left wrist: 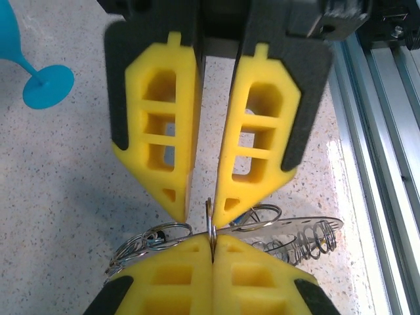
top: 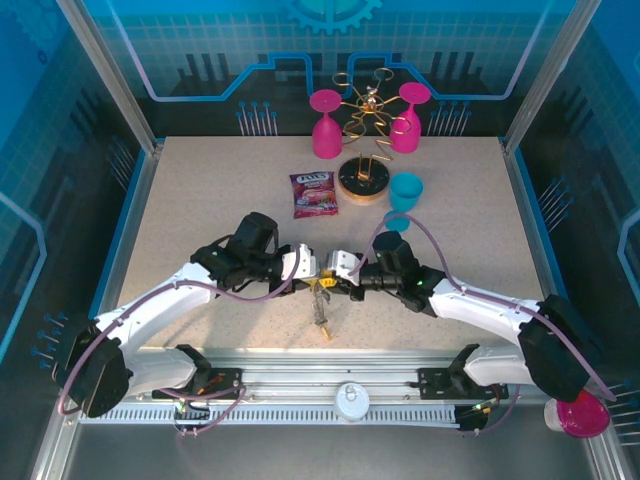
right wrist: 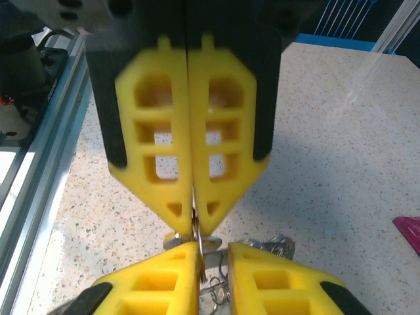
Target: Put the keys on the keyring
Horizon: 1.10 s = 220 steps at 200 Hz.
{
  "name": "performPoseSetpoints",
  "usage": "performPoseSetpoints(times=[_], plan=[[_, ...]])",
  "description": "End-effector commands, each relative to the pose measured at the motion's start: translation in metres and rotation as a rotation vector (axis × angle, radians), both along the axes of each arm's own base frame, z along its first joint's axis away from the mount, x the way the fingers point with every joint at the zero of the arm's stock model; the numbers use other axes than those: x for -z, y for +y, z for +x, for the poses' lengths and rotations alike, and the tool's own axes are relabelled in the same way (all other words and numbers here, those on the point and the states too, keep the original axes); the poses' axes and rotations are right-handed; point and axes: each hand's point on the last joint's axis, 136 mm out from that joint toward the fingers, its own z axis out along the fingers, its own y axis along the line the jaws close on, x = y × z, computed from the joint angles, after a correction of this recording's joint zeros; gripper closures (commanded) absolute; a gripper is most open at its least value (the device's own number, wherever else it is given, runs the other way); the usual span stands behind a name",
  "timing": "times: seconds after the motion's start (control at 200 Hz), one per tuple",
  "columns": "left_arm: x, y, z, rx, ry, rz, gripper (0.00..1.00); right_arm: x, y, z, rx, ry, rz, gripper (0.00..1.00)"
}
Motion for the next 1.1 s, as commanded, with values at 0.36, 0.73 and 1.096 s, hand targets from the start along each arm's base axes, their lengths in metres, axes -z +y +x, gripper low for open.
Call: performPoseSetpoints(times=[0.36, 0.73, 1.096], plan=[[-0.028, -0.011, -0.005, 0.051, -0.036, -0.083, 1.0, -0.016, 0.009, 0.005, -0.072, -0.079, 0.082, 0.91], [-0.027, 0.014, 0.005, -0.128, -0.016, -0.095, 0.59, -0.027, 0.005, 0.004, -0.087, -0.081, 0.164, 1.0], [-0.008, 0.027, -0.002, -0.195, 0.086, -0.1, 0.53, -0.033, 0.005, -0.009, -0.157, -0.082, 0.193, 1.0]])
